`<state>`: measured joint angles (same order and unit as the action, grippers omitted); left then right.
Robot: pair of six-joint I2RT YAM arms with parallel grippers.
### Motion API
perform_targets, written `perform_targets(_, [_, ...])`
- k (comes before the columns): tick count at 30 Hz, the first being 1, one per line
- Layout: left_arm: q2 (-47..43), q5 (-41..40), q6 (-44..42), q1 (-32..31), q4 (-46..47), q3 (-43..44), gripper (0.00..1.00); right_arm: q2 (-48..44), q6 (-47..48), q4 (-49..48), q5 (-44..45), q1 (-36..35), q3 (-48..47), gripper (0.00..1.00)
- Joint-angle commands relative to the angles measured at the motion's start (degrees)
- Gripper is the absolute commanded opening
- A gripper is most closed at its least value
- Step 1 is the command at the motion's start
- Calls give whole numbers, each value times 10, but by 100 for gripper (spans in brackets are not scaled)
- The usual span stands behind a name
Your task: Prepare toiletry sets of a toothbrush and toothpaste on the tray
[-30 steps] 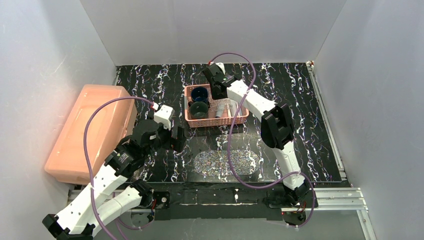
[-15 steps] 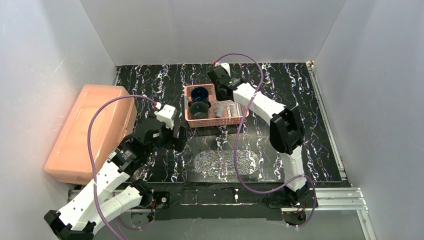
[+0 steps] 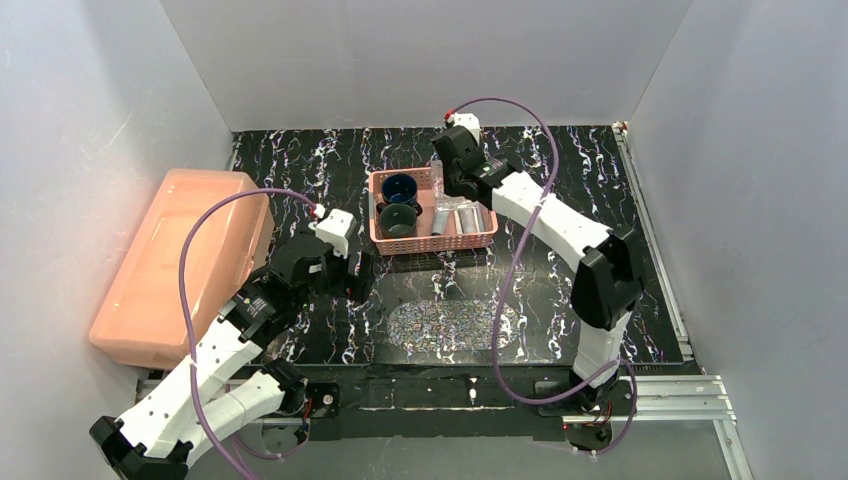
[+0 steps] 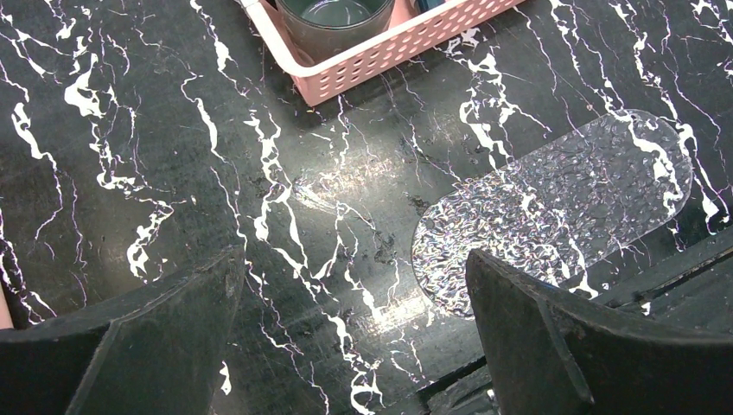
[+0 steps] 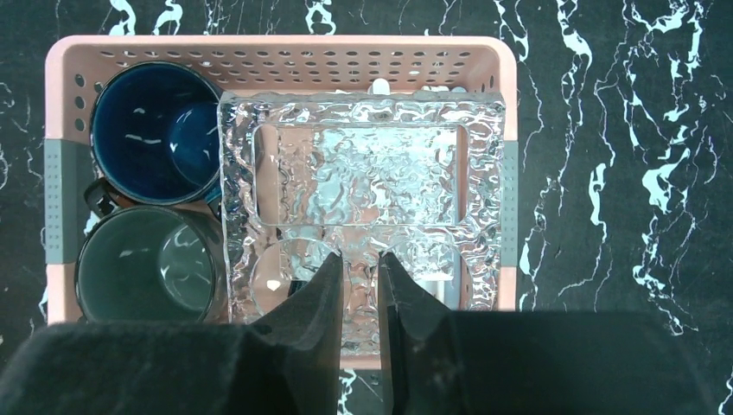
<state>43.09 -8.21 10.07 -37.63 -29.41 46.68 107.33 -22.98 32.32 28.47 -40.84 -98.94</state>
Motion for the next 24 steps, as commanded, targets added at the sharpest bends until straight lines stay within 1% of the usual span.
perform_targets(1, [0, -13, -5, 2, -7, 22, 99, -65, -20, -29, 18, -10, 34, 1])
perform_targets(4, [-3, -16, -5, 2, -7, 22, 99, -102, -33, -30, 18, -19, 67, 1])
perform_targets(11, [-11, -20, -4, 2, -8, 22, 99, -168, -72, -6, 76, -78, 136, 1])
perform_targets(18, [-16, -23, -2, 2, -10, 21, 99, -243, -146, 7, 111, -130, 231, 1])
perform_targets(21, [-12, -17, 0, 2, -10, 23, 99, -270, -181, 12, 113, -148, 271, 1])
perform_targets(24, [-10, -18, 2, 2, -11, 24, 99, -283, -209, 28, 123, -172, 291, 1])
